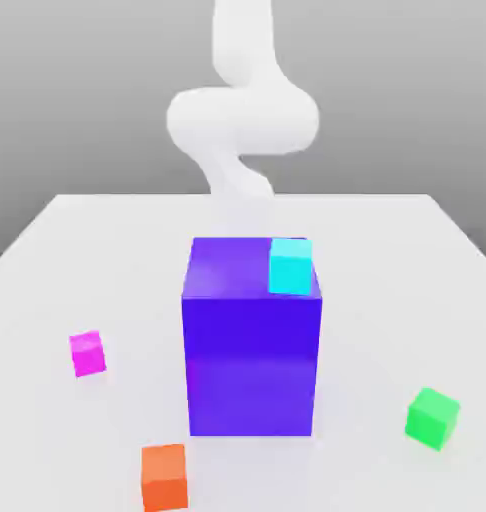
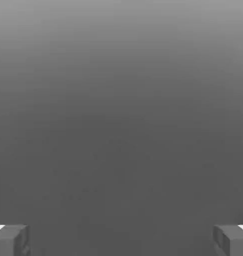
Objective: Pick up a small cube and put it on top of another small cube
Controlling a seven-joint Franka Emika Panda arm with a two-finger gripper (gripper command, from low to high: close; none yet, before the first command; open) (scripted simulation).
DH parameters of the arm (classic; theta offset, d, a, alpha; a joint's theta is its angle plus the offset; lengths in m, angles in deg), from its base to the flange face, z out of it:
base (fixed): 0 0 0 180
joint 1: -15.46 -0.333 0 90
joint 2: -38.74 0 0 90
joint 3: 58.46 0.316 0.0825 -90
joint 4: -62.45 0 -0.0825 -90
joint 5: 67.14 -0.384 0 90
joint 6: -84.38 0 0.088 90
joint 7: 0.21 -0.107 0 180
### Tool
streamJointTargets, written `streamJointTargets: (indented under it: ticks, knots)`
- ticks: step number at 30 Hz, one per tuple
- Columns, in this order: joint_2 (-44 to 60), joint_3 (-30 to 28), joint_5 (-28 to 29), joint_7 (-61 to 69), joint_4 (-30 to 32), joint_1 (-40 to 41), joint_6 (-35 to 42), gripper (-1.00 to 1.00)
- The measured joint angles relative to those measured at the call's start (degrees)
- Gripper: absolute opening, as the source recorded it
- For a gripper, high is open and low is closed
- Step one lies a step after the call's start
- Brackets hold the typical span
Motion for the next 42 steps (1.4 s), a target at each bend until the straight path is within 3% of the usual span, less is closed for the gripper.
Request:
streamJointTargets:
  ticks: [15,25,28,33,42]
  knots:
    - [23.91,-26.60,1.03,36.55,18.62,-1.02,-17.95,0.00]
    - [38.81,-39.41,4.11,58.84,30.89,3.30,-29.71,0.00]
    - [41.21,-39.61,1.95,62.70,31.23,3.82,-31.31,0.00]
    - [44.76,-36.97,-7.05,69.80,29.91,4.20,-33.10,0.00]
    - [51.47,-23.20,-25.78,83.75,27.60,13.62,-36.69,0.00]
